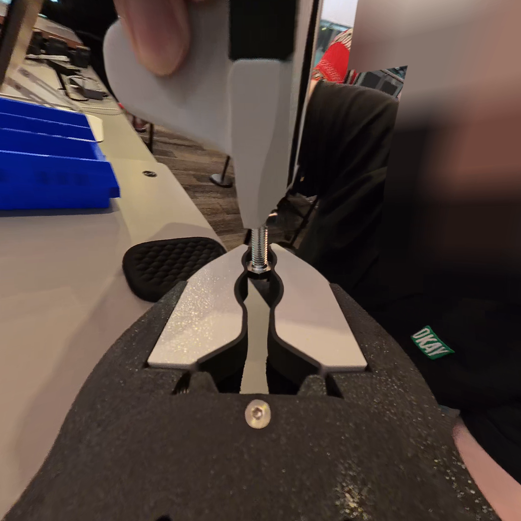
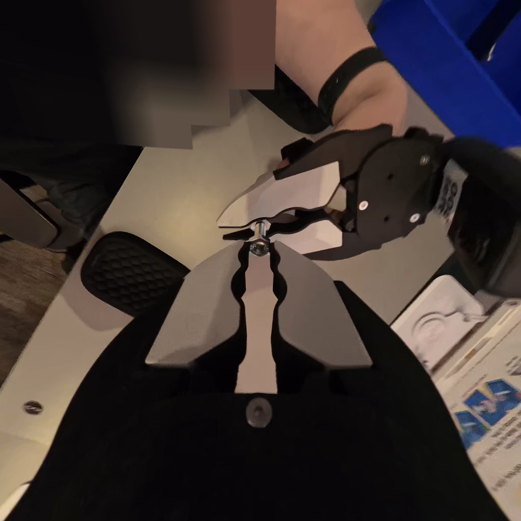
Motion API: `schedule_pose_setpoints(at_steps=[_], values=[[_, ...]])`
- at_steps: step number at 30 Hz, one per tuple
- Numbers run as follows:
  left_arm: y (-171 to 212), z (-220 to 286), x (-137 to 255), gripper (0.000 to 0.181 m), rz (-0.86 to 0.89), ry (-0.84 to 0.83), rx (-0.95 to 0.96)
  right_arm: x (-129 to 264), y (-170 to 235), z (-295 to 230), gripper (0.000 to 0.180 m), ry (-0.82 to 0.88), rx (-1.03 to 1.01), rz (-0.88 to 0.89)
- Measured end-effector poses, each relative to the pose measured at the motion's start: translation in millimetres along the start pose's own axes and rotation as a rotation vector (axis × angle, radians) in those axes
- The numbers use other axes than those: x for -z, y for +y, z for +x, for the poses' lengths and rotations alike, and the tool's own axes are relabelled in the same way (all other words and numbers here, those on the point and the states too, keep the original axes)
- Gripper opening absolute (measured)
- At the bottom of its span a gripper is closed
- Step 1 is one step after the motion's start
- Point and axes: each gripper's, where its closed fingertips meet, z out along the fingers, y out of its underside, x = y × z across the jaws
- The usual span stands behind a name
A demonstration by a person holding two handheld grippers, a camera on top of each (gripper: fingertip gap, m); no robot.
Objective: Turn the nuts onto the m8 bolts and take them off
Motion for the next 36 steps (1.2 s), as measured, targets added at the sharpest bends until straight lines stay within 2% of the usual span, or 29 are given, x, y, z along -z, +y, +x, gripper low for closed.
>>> schedule_pose_setpoints(at_steps=[4, 12, 22, 36], values=[[2.6, -17.8, 4.5, 0.01, -0.034, -0.145, 0.005, -2.8, 11.4, 6.3, 0.014, -0.026, -0.171, 0.008], [0.6, -52.8, 22.2, 0.01, -0.052, -0.439, 0.009, -3.5, 32.0, 26.7, 0.014, 0.049, -0.521, 0.118], [6.3, -82.2, 38.7, 0.01, -0.155, -0.762, -0.032, -8.8, 49.3, 38.8, 0.014, 0.135, -0.91, 0.215], [5.9, -99.4, 57.4, 0.009, -0.225, -1.026, -0.086, -9.6, 57.6, 51.9, 0.014, 0.145, -1.259, 0.431]])
